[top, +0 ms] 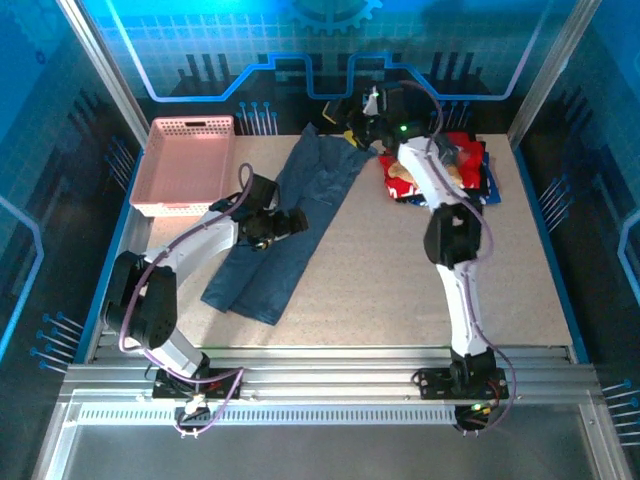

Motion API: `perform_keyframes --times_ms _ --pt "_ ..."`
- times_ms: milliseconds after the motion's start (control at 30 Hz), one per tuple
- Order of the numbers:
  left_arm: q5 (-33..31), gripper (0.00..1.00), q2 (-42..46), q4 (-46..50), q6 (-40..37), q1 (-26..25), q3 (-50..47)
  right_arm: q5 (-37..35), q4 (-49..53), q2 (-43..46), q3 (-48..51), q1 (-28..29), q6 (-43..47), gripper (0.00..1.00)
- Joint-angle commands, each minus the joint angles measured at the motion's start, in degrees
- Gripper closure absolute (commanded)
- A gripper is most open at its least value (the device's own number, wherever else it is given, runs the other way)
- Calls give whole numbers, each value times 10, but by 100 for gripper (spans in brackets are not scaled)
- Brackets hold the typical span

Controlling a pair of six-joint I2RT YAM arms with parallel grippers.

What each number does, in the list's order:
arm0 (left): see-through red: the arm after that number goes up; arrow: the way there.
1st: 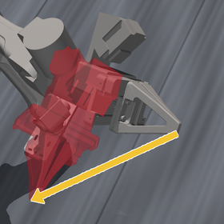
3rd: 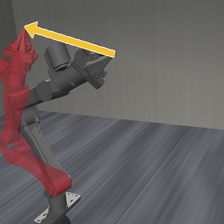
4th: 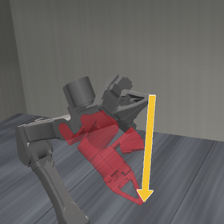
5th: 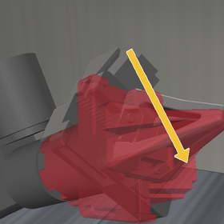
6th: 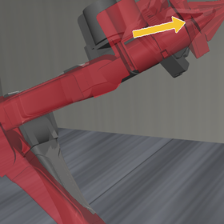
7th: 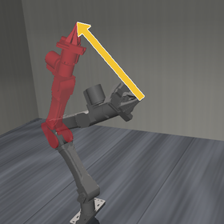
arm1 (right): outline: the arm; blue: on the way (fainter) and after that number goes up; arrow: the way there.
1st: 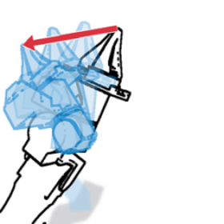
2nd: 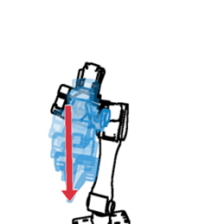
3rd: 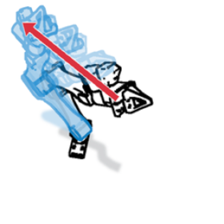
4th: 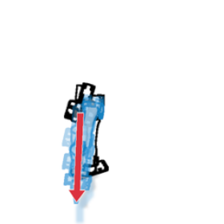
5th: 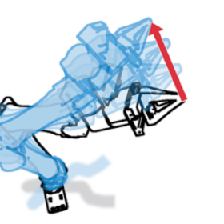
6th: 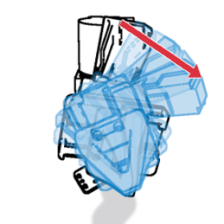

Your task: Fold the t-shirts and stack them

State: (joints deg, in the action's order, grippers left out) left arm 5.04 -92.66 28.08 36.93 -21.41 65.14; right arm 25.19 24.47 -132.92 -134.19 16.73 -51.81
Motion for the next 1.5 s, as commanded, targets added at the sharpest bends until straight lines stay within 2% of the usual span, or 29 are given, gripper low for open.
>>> perform_keyframes --times_ms 0,100,367,533,767,900,1067,1200,1267,1367,1467 --pt "30 4 -30 54 -17 -21 9 -23 117 175 139 13 138 0" --pt "34 5 -56 77 -12 -27 6 -49 119 285 282 4 150 0" --pt "57 8 -113 56 22 -75 -28 -78 124 485 554 -5 135 0" --pt "59 8 -152 9 71 -123 -24 -74 146 575 659 -33 135 0" --pt "67 8 -217 -68 166 -207 38 -65 214 711 761 -110 174 0" --pt "95 7 -240 -135 216 -225 76 -40 244 763 825 -146 179 0" --pt "77 3 -121 -160 256 -230 55 31 240 834 919 -150 159 0" --pt "32 1 21 -94 247 -229 24 106 193 868 1001 -124 132 2" --pt "9 1 97 -53 254 -226 -19 122 160 856 1030 -85 119 3" --pt "-32 1 202 30 257 -220 -105 99 114 819 1046 -6 106 5" --pt "-48 2 292 91 248 -205 -202 92 41 774 1058 55 77 7"
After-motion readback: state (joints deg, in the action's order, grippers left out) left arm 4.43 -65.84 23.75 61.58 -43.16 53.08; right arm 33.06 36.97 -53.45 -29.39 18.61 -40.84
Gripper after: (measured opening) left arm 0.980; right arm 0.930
